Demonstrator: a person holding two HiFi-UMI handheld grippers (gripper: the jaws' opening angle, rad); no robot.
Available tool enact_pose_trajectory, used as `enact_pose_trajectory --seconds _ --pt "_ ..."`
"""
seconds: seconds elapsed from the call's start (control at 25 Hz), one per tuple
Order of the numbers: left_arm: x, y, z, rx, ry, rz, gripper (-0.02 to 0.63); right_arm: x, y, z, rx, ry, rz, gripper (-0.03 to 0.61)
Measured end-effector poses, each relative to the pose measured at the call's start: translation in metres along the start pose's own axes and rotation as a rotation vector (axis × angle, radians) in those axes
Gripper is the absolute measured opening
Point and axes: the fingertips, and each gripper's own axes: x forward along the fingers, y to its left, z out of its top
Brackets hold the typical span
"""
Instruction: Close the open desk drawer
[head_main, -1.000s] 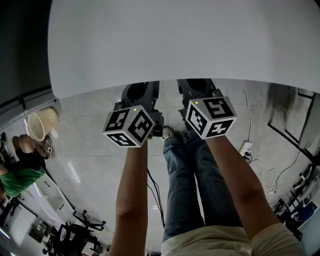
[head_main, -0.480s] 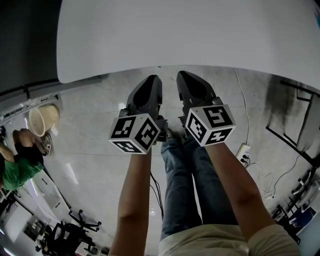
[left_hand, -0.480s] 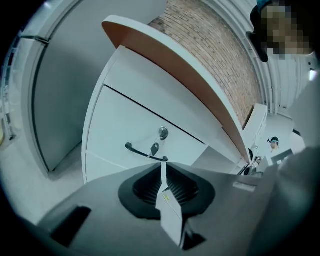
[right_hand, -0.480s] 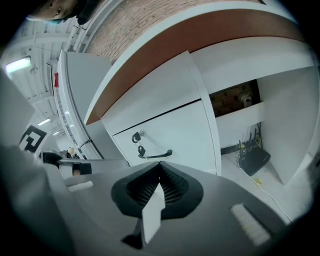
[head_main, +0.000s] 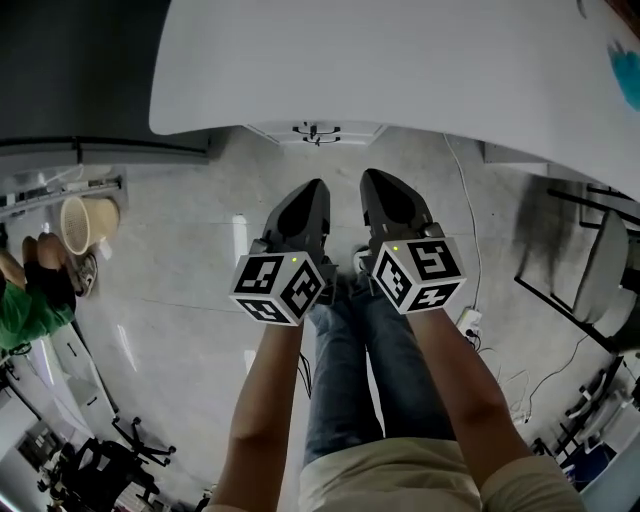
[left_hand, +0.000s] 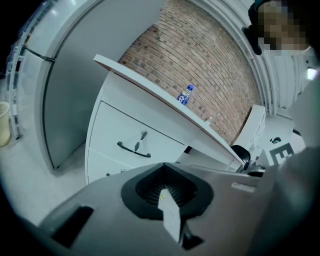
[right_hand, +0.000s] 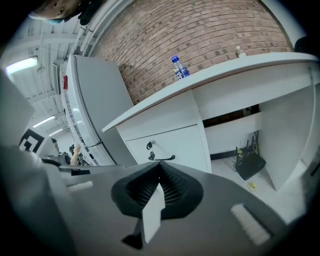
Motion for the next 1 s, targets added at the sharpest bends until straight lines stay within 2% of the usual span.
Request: enact_pose_trajectory --seconds 0.32,0.56,1.0 --pt "-0.045 -0.049 -0.002 -0.037 -0.006 0.02 -0.003 -0.057 0.026 0.025 -0.019 0.01 0.053 0.002" --pt "-0.066 -0.076 -0.003 -0.028 0.015 0.028 -0.003 -0.091 0.038 0.041 -0.033 0.024 0.079 0.002" --pt "-0.107 -0.136 0.03 -0.049 0.004 0.01 -0.003 -0.154 0.073 0.081 -0.073 0.049 0.145 0.002"
